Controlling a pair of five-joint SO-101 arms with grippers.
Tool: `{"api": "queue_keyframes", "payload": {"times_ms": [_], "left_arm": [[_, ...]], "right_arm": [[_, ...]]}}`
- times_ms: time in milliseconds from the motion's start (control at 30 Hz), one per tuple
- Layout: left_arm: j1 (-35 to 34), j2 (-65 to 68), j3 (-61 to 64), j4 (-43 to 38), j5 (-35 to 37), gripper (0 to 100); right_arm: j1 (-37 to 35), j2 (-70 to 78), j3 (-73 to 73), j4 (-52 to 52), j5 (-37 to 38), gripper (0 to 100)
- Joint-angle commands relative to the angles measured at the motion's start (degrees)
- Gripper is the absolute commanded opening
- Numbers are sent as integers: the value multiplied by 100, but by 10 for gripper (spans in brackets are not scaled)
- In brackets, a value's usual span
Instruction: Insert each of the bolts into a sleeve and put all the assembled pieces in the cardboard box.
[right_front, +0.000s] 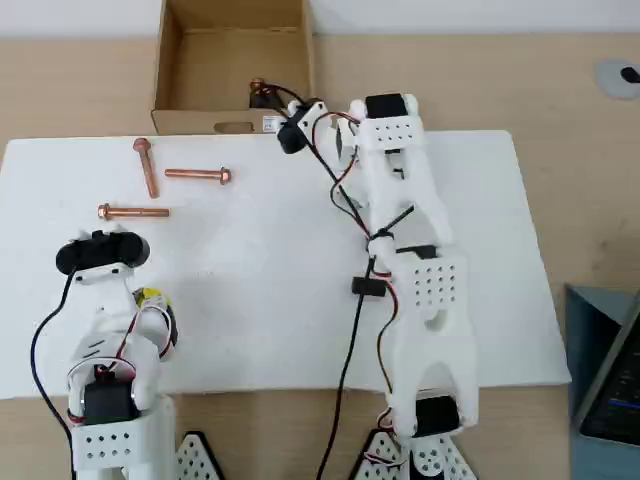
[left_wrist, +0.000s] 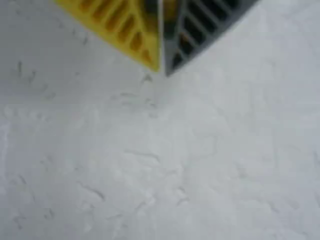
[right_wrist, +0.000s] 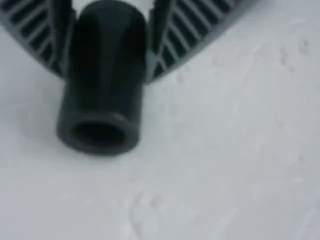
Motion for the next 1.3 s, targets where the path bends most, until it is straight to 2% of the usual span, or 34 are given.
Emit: {"api": "queue_keyframes", "payload": {"times_ms": [0, 200, 433, 1067, 1267], "left_arm": [[-26, -40, -35, 9, -35, 2], [-26, -40, -35, 18, -53, 2], [-26, -40, -35, 18, -53, 2], [-79, -31, -70, -9, -35, 3], [-290, -4, -598, 18, -53, 3]], "right_arm": [[-13, -31, -743, 527, 26, 10], [-57, -110, -1886, 967, -123, 10], [-75, -1077, -1393, 958, -343, 10], [-48, -5358, 2721, 949, -1046, 10], [-48, -6554, 4180, 747, -1477, 10]]}}
